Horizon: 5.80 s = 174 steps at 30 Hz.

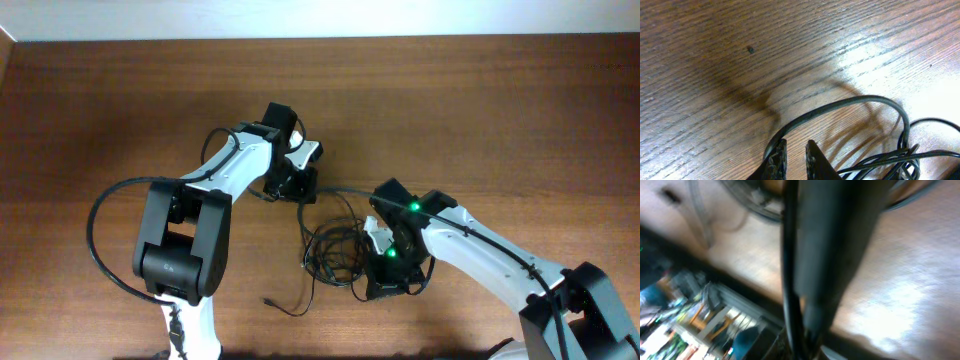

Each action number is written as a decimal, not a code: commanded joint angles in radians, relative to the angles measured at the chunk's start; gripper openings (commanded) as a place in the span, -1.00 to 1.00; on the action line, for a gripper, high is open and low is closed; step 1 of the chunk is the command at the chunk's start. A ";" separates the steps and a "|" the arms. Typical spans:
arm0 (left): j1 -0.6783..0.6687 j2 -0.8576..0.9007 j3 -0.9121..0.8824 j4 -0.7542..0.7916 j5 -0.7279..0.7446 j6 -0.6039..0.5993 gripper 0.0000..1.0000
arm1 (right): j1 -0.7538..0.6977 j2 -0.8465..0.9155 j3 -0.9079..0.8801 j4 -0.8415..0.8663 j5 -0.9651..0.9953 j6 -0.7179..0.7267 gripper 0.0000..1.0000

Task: Untangle cables

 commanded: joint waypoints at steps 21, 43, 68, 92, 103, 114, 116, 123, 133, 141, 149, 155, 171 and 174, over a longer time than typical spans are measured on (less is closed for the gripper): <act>-0.237 -0.133 -0.003 -0.045 0.091 0.146 -0.59 | -0.225 0.119 0.222 -0.132 -0.064 -0.240 -0.92; -0.257 -0.133 -0.003 0.055 0.076 0.293 -0.03 | -0.346 0.230 0.316 -0.043 -0.114 -0.154 -0.92; -0.332 -0.129 -0.086 0.288 0.064 0.094 -0.26 | -0.346 0.230 0.316 -0.038 -0.115 -0.161 -0.92; -0.156 -0.073 -0.086 0.382 -0.031 -0.163 -1.00 | -0.261 0.217 0.312 -0.086 -0.280 -0.311 -0.92; -0.042 -0.073 -0.086 0.216 -0.209 -0.164 -0.93 | -0.412 0.194 0.312 -0.091 -0.280 -0.399 -0.92; 0.204 -0.073 -0.063 0.170 0.110 -0.163 0.43 | -0.409 0.196 0.278 0.012 0.076 -0.099 -0.92; 0.232 -0.073 -0.063 0.142 0.110 -0.163 0.63 | -0.375 0.196 0.260 0.047 0.144 -0.045 -0.58; 0.316 -0.073 -0.064 0.120 0.110 -0.201 1.00 | -0.346 0.193 0.398 -0.065 0.220 -0.010 -0.14; 0.316 -0.073 -0.065 0.101 -0.083 -0.373 0.98 | -0.053 0.204 0.530 0.008 0.118 -0.214 -0.15; 0.316 -0.073 -0.064 0.098 -0.085 -0.373 0.99 | 0.129 0.390 0.529 0.152 0.146 -0.213 -0.08; 0.316 -0.073 -0.064 0.098 -0.081 -0.373 0.99 | 0.138 0.405 0.529 0.208 0.225 -0.214 -0.25; 0.315 -0.073 -0.064 0.098 -0.081 -0.373 0.99 | 0.139 0.407 0.528 0.259 0.243 -0.213 -0.41; 0.321 -0.073 -0.064 0.128 0.472 0.119 0.75 | 0.008 0.096 0.606 0.159 0.181 -0.125 -0.92; 0.320 -0.073 -0.064 0.082 0.813 0.407 0.67 | -0.072 0.009 0.606 0.153 0.166 0.053 -0.92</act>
